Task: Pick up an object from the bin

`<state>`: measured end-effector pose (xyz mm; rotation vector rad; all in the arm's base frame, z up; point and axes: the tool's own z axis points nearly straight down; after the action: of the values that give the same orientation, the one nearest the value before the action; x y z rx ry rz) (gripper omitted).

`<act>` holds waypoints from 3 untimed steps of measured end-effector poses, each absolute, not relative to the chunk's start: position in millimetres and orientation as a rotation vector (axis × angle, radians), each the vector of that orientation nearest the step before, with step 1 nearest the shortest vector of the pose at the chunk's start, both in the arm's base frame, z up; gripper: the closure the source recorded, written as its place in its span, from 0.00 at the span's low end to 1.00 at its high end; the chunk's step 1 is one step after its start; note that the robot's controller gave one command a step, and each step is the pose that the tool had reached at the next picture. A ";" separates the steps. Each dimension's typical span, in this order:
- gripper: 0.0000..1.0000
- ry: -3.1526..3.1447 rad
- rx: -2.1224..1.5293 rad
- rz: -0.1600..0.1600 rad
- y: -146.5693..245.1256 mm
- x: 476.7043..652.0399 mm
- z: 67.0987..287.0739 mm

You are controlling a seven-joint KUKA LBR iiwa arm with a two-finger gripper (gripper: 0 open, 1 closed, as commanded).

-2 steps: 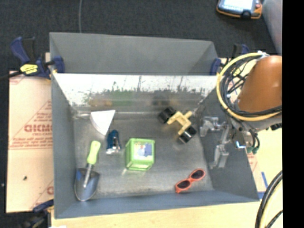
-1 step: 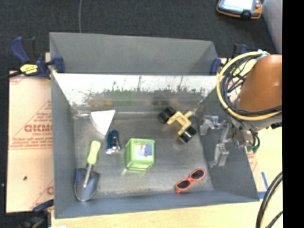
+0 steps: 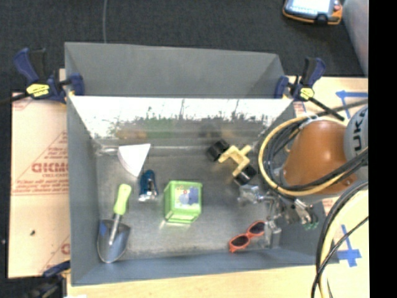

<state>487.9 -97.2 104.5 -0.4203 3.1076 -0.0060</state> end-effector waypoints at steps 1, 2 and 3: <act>0.00 3.079 -0.555 -0.011 -84.2 475.4 161.4; 0.00 3.066 -0.686 -0.004 -74.2 479.8 104.3; 0.00 2.915 -1.101 -0.024 -72.2 478.9 72.1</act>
Offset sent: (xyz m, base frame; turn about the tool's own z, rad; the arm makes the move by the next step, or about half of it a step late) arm -0.0085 0.0240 -0.0002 -0.1739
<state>478.9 -72.2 72.1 -1.1013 2.9148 -0.0237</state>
